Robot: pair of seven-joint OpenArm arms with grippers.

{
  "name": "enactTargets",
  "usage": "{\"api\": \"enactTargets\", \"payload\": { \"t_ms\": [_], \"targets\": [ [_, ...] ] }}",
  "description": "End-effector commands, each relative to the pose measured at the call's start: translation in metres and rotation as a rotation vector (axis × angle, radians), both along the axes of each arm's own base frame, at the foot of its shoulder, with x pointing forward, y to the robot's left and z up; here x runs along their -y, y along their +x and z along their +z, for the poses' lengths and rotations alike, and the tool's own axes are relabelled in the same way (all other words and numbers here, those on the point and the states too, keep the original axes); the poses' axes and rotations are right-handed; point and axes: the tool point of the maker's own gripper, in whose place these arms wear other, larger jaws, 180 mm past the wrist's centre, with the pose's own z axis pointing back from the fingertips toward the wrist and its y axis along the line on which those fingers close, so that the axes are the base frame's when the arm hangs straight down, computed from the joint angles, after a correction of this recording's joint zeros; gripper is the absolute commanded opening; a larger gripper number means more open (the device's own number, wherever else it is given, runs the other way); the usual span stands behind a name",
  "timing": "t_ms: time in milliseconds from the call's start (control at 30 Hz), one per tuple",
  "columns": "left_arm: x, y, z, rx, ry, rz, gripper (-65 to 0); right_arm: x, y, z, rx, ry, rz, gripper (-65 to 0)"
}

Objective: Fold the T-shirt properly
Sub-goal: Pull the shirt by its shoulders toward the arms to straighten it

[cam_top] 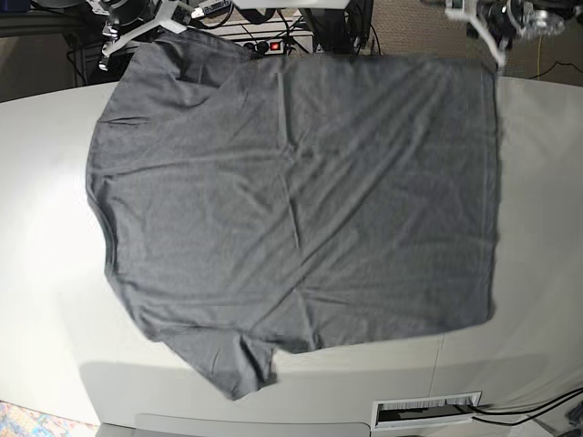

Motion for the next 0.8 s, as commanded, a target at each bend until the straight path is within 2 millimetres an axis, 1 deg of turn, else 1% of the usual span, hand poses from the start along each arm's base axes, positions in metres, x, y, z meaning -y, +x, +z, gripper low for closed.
{"api": "enactTargets", "payload": {
  "t_ms": [0,67,133,233,333,433,533,700,767],
  "targets": [
    [0.002,0.020,0.010,0.079,-0.008,-0.025,-65.0,0.002,0.009,0.012,0.047,-0.014,0.002,-65.0],
    [-0.002,0.026,0.014,0.127,0.028,-0.040,-65.0,0.008,0.017,0.021,0.086,-0.029,-0.010,-65.0],
    [-0.001,0.034,0.019,0.181,0.033,-0.053,-65.0,0.013,0.026,0.030,0.120,-0.036,-0.017,-65.0],
    [0.002,0.054,0.030,0.295,0.040,-0.060,-65.0,0.022,0.032,0.035,0.140,-0.040,-0.044,-65.0],
    [0.005,0.079,0.047,0.434,0.052,-0.056,-65.0,0.027,0.038,0.040,0.166,-0.043,-0.056,-65.0],
    [0.008,0.093,0.061,0.511,0.043,-0.022,-65.0,0.030,0.046,0.045,0.211,-0.040,-0.073,-65.0],
    [0.013,0.095,0.064,0.518,0.026,-0.019,-65.0,0.029,0.051,0.047,0.230,-0.034,-0.073,-65.0],
    [0.011,0.087,0.057,0.452,0.003,0.049,-65.0,0.029,0.052,0.048,0.234,-0.032,-0.073,-65.0],
    [0.012,0.085,0.056,0.443,-0.007,0.051,-65.0,0.028,0.053,0.048,0.236,-0.027,-0.069,-65.0]
  ]
}}
